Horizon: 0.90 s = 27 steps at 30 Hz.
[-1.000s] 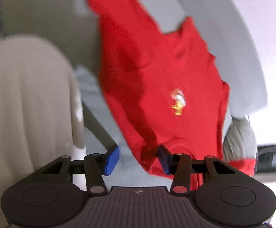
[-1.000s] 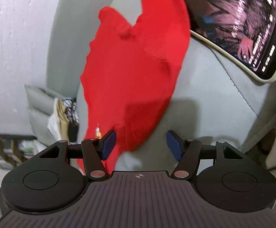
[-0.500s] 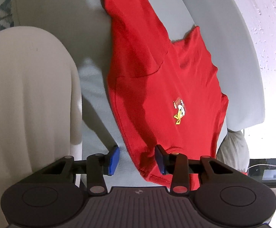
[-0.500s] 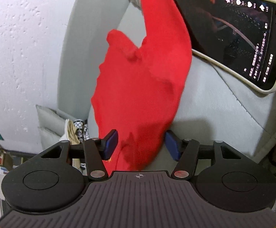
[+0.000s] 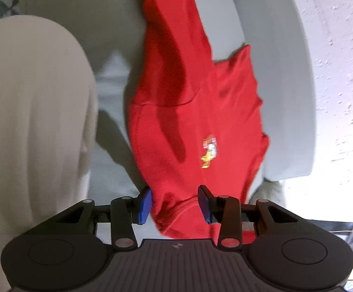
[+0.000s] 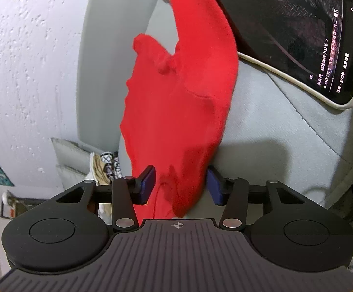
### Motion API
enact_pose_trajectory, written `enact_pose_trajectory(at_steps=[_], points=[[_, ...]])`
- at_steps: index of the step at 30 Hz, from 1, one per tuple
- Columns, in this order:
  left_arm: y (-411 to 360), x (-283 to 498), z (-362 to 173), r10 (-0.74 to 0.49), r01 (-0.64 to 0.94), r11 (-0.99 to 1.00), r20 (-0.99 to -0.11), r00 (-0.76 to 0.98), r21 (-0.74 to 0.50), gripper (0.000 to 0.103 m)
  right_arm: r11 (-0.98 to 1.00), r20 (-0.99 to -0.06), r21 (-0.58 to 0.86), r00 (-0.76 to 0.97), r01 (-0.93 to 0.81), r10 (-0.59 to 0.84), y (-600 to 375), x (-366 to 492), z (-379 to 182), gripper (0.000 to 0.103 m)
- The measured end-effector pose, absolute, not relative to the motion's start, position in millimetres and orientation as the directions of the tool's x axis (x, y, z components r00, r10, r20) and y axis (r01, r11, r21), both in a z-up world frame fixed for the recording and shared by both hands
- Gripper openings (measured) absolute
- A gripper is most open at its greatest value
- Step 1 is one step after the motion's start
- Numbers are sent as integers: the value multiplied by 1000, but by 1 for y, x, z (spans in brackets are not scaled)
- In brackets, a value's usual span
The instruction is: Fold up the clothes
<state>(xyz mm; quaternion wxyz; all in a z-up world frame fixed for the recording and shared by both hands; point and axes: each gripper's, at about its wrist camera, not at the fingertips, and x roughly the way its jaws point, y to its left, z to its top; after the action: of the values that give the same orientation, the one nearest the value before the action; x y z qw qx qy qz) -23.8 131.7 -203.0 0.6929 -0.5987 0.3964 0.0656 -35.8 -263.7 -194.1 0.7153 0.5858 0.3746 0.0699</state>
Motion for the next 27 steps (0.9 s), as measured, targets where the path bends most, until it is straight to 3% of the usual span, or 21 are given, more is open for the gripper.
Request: enact_pose_trajectory(at_steps=[3, 11, 13, 14, 15, 21, 27], points=[[133, -26, -209, -404, -550, 220, -588, 701, -806, 38, 290, -443, 896, 715, 337, 541, -265, -34, -197, 50], [127, -24, -209, -391, -549, 301, -626, 675, -780, 31, 346, -455, 885, 736, 311, 502, -259, -28, -200, 45], [123, -21, -206, -378, -539, 339, -636, 672, -771, 16, 386, -473, 871, 733, 305, 488, -256, -23, -199, 31], [121, -20, -204, -370, -534, 364, -645, 669, -763, 1, 418, -499, 853, 723, 313, 477, -255, -20, -198, 11], [119, -18, -202, -364, -528, 391, -653, 664, -754, 1, 452, -526, 832, 712, 321, 464, -253, -18, -197, 6], [110, -23, -178, -352, -464, 526, -680, 644, -712, 0, 634, -593, 721, 722, 279, 357, -245, -26, -168, 2], [116, -43, -181, -357, -483, 546, -711, 606, -685, 0, 682, -628, 674, 707, 284, 326, -251, -42, -152, 1]])
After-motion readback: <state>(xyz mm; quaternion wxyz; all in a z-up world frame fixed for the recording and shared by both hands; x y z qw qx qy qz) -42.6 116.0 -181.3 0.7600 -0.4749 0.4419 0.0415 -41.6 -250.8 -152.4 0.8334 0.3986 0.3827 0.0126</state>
